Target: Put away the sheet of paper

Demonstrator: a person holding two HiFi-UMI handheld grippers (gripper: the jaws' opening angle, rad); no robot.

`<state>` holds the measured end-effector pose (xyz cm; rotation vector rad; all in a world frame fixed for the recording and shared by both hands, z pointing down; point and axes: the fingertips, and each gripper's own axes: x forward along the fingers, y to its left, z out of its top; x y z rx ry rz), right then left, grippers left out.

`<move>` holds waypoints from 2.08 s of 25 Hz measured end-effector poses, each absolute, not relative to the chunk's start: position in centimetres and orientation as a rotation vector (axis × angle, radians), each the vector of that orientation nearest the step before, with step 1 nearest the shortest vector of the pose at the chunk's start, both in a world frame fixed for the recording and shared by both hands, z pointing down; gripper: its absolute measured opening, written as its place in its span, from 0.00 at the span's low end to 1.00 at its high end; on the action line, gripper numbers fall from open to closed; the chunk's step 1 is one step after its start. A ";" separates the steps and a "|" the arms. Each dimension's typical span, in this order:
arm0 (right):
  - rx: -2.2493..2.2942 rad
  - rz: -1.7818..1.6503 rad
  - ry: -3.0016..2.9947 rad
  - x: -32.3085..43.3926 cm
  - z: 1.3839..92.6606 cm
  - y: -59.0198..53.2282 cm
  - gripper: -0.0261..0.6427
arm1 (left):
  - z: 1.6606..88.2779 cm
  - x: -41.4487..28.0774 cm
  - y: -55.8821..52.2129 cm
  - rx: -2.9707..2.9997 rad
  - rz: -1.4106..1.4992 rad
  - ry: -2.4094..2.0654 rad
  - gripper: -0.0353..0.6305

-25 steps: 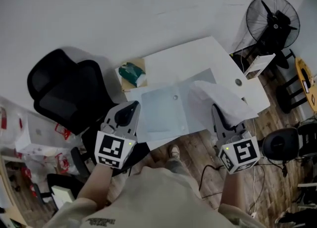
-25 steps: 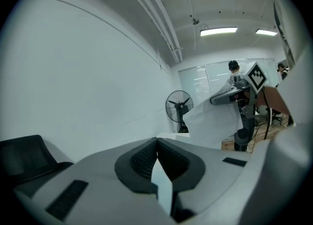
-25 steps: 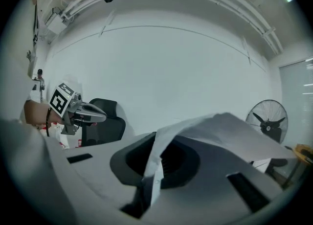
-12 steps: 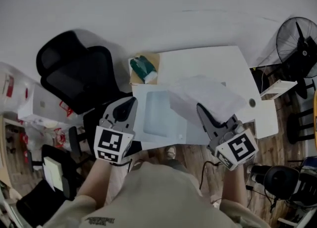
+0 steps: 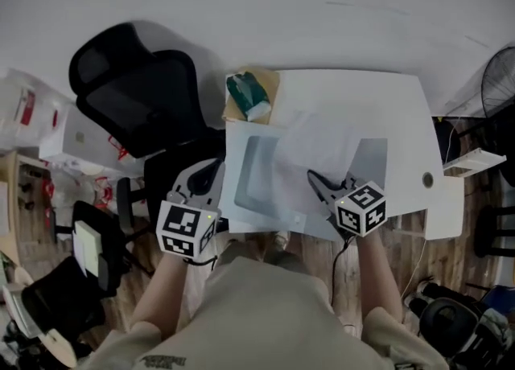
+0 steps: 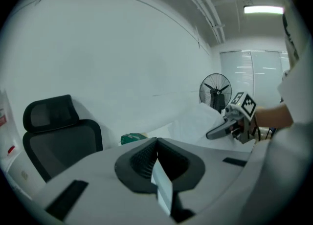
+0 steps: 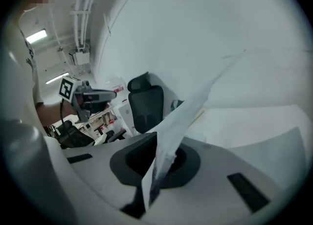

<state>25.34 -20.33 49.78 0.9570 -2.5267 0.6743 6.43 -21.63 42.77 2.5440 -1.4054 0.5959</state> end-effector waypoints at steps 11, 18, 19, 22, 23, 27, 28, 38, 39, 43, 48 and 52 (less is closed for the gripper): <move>1.002 1.003 -2.206 28.7 61.8 -19.9 0.07 | 51.5 4.2 -22.2 2.415 0.761 -1.317 0.08; 1.009 1.052 -2.064 29.9 64.1 -18.4 0.07 | 55.5 3.5 -22.5 2.396 0.820 -1.215 0.08; 1.011 1.057 -2.047 30.1 64.3 -18.0 0.07 | 55.8 3.6 -22.6 2.398 0.823 -1.204 0.08; 1.018 1.066 -1.993 30.8 65.1 -17.2 0.07 | 57.0 3.8 -22.8 2.400 0.841 -1.162 0.08; 1.025 1.072 -1.977 31.1 65.3 -17.0 0.07 | 57.6 3.9 -22.8 2.396 0.851 -1.149 0.08; 1.051 1.103 -1.942 32.1 66.1 -16.6 0.07 | 60.2 3.9 -23.0 2.363 0.896 -1.118 0.08; 1.056 1.107 -1.939 32.4 66.2 -16.6 0.07 | 60.8 3.8 -23.0 2.356 0.910 -1.114 0.08; 1.055 1.137 -1.955 33.5 67.2 -18.0 0.07 | 65.2 3.2 -22.7 2.261 1.001 -1.076 0.08; 1.047 1.139 -1.963 33.3 67.2 -18.2 0.07 | 65.4 3.2 -22.7 2.255 0.998 -1.075 0.08; 0.996 1.144 -1.986 32.3 67.5 -18.8 0.07 | 65.9 3.3 -22.7 2.239 0.993 -1.061 0.08; 0.939 1.140 -1.995 30.9 67.9 -19.4 0.07 | 66.1 3.6 -22.5 2.233 0.975 -1.040 0.08; 0.908 1.155 -1.998 29.4 68.3 -20.1 0.07 | 66.2 3.5 -22.6 2.214 0.936 -1.037 0.08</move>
